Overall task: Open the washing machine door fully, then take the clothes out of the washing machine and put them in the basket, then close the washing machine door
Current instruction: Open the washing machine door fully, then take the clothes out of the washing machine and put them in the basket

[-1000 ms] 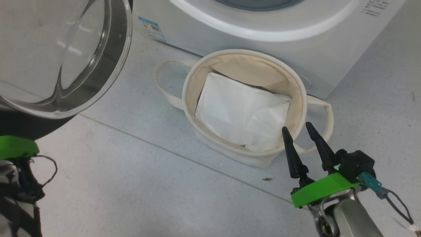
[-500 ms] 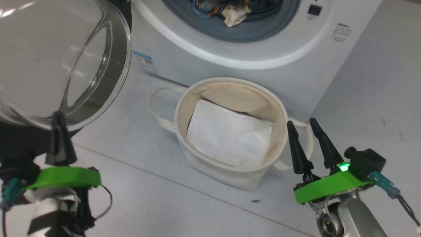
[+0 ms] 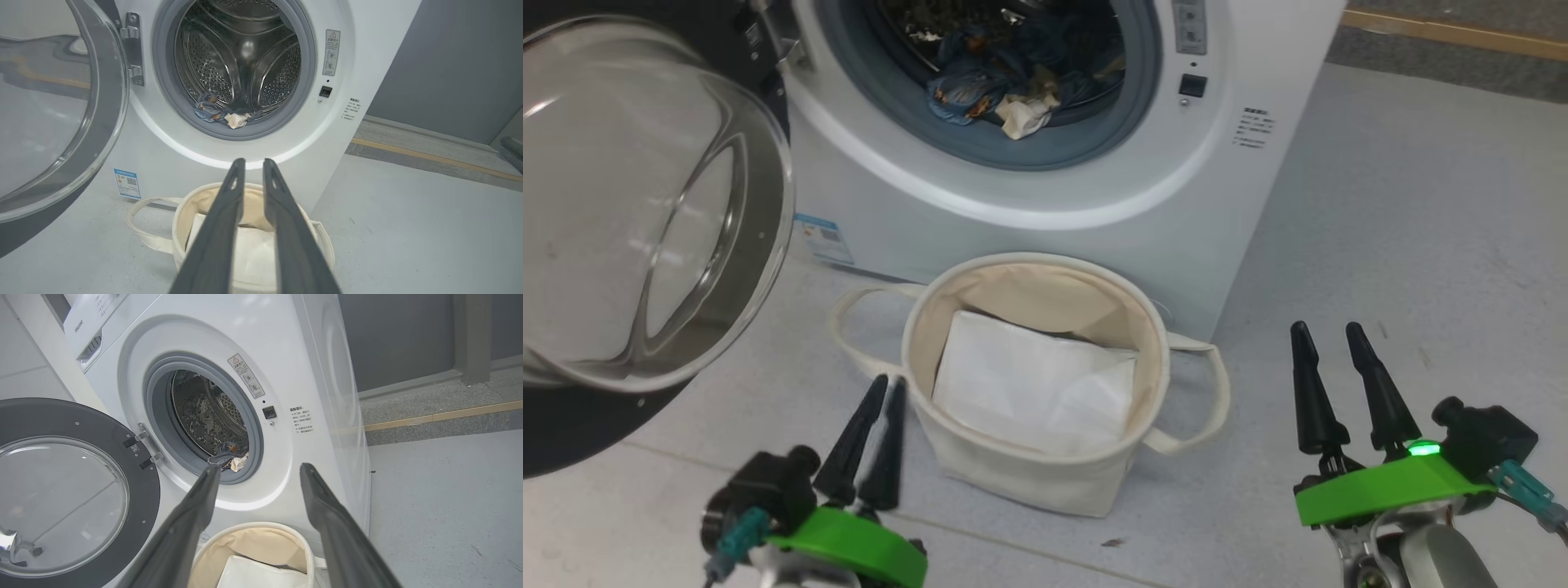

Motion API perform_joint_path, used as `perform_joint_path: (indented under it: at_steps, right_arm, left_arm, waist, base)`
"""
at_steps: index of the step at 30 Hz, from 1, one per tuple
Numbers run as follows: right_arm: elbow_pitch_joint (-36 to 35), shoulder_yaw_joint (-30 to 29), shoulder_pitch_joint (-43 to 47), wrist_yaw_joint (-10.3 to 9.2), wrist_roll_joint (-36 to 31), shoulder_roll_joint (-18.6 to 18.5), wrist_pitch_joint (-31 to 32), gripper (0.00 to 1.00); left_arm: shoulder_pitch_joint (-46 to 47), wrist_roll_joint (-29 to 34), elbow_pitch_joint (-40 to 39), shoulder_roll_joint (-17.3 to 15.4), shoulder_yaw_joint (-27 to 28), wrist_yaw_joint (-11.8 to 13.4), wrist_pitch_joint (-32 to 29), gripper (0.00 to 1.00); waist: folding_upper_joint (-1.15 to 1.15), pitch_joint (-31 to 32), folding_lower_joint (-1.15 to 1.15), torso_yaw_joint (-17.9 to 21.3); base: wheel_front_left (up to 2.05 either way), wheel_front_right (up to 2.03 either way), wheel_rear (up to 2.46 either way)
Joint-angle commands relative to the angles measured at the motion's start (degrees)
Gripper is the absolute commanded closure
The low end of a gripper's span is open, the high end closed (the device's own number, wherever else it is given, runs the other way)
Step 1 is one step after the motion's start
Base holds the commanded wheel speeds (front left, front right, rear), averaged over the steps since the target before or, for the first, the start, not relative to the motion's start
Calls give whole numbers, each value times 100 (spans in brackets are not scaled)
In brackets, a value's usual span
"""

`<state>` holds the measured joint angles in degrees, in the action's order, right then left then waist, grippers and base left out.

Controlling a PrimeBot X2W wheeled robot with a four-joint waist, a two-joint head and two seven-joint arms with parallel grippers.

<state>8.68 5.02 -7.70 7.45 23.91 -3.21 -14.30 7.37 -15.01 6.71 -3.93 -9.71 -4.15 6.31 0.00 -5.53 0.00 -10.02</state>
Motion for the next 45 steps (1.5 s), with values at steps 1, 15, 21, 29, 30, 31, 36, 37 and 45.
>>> perform_joint_path:
  at_steps: [1,15,21,29,30,31,36,37,45]
  right_arm:
    - [-217,120,-50,3,35,34,-70,0]
    - [155,153,-17,3,-74,34,-70,0]
    - [227,122,-46,3,-49,34,-70,0]
    - [268,117,-104,3,-36,34,-70,0]
    - [278,110,-114,3,-35,34,-70,0]
    - [287,109,-124,3,-34,34,-70,0]
    - [310,130,-169,3,-26,34,-70,0]
    - [313,136,-179,3,-24,34,-70,0]
    - [362,189,-225,3,-9,34,-70,0]
  left_arm:
    - [54,35,-182,-6,113,-18,7,0]
    - [-40,251,603,6,-43,477,665,0]
    - [-45,156,651,25,-34,476,778,0]
    - [-44,-21,675,6,50,494,812,0]
    - [-38,-2,678,-8,35,493,815,0]
    - [-32,7,685,-14,25,496,817,0]
    - [-4,29,690,-30,-42,464,823,0]
    - [1,21,687,-30,-49,458,824,0]
    - [40,-102,681,-26,-144,361,719,0]
  waist:
    - [0,44,0,117]
    - [0,86,0,488]
    - [0,106,0,544]
    - [0,42,0,547]
    - [0,29,0,543]
    - [0,15,0,540]
    - [0,-37,0,535]
    - [0,-47,0,533]
    - [0,-93,0,519]
  base:
    - [0,0,0]
    - [0,0,0]
    - [0,0,0]
    - [0,0,0]
    - [0,0,0]
    - [0,0,0]
    - [0,0,0]
    - [0,0,0]
    - [32,-13,-19]
